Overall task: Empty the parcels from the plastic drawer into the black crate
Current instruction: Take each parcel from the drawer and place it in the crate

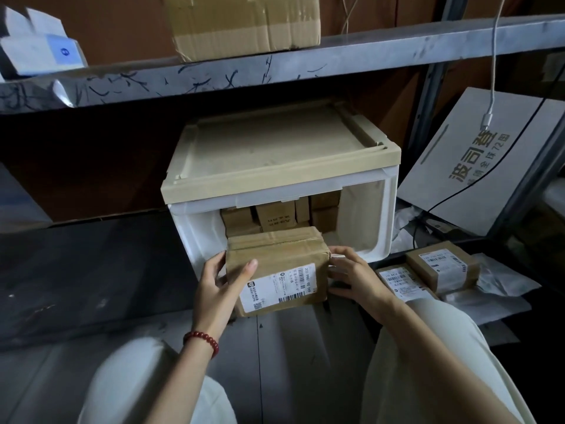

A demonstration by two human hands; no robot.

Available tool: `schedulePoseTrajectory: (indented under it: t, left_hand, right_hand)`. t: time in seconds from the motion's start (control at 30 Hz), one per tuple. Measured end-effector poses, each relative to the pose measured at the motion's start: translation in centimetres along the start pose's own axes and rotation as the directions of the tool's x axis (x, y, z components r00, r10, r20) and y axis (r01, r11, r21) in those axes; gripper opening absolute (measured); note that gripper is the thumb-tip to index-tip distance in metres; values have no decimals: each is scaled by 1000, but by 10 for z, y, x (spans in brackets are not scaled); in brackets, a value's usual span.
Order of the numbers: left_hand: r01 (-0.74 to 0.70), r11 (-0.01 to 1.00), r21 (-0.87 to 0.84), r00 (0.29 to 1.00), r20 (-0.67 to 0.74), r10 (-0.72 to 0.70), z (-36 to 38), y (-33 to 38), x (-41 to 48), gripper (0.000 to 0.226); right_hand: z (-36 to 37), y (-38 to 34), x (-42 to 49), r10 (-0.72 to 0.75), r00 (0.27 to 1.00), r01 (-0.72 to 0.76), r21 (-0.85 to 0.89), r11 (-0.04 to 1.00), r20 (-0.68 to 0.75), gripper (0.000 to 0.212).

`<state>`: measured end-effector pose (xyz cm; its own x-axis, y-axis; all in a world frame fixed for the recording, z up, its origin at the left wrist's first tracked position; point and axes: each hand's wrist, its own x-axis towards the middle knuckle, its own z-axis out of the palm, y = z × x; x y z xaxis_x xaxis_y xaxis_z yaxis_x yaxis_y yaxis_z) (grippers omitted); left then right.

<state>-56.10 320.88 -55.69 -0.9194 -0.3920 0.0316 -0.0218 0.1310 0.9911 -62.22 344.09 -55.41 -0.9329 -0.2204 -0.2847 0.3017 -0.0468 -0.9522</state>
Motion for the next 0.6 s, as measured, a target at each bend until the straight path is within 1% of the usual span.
schedulePoseTrajectory:
  t: [0.07,0.13,0.23,0.3,0.37,0.43,0.47,0.53,0.6]
  left_hand:
    - [-40,999,33,999,-26,41,-3,0,-3,68]
    - [-44,998,38,999,-24,44,-4,-2,-6,68]
    - [0,1000,-1,999,41,0,-2,-4,-10,71]
    - [20,1000,-16,995,102,-18,-3,-9,-12,64]
    - [35,999,-34,990,139,-30,-5,-13,-13,66]
    - [76,993,-94,990,129,-63,-7,-16,-14,68]
    - [81,990,-115,991,118,-67,-8,-16,-14,65]
    - [68,991,-115,993,101,-57,-8,-15,-17,57]
    - [55,994,-96,996,76,-48,-9,-15,-19,54]
  right_hand:
    - [-1,0,0,-13,1000,14,38,999,-23,17]
    - [-1,0,2,-16,999,19,62,998,-44,22]
    - [-1,2,4,4,999,-4,4,1000,-36,27]
    - [0,6,5,20,1000,-21,-48,999,-20,33]
    - [3,8,4,16,1000,-16,-64,998,5,32]
    - [5,8,3,21,1000,-20,-33,999,24,30]
    - [6,8,3,28,999,-28,-17,999,26,29]
    - [6,7,3,39,999,-39,-10,999,14,27]
    - [6,7,4,54,998,-54,-25,998,-15,31]
